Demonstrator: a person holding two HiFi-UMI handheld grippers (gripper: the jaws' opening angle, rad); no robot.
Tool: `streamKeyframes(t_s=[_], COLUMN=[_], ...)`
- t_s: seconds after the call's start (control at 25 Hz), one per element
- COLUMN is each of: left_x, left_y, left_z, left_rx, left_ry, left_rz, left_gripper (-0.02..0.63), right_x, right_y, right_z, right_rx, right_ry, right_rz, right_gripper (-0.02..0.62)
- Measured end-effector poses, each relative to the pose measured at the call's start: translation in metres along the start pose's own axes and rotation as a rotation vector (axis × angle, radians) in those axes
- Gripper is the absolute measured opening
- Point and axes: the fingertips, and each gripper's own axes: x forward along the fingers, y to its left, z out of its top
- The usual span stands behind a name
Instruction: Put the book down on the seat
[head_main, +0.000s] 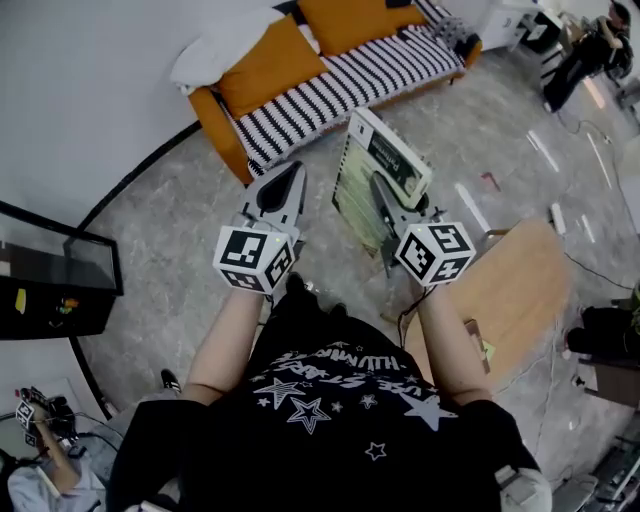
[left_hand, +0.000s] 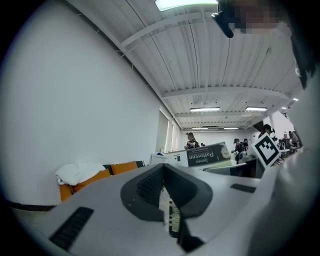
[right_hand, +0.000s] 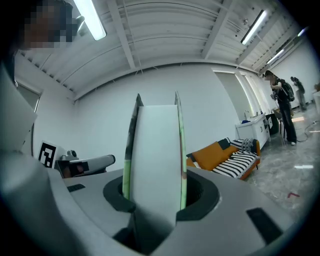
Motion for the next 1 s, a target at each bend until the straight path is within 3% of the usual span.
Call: streamKeyframes(t_s=[0.36,0.6,0.84,1.0], left_x=[0.009,0.009,0.013,0.027], left_y=[0.000,-0.007,-0.002,0.010], left_z=[-0.008,-0.027,-0.029,-0.037], left_rx=[-0.010,0.009,-0.014,-0.042], left_ry=[0.024,0.074,0.084,0.093], left_rz=[-0.015,-0.027,-0.021,-0.031], left_gripper=[0.008,0.008,0.008,0.008], right_x=[-0.003,-0.016,-0.013,0.002], right_y=[-0.006,-0.017,-0.030,-0.035], right_z=[0.002,-0.007,-0.015,-0.018], right_rx=[0.002,0.061,0.107,0.081], right_ry=[-0.018,-0.026,-0.004,0.022], right_rz=[-0.011,-0.002,-0.030,-0.044], right_gripper=[0.167,0.167,0.167,0.167])
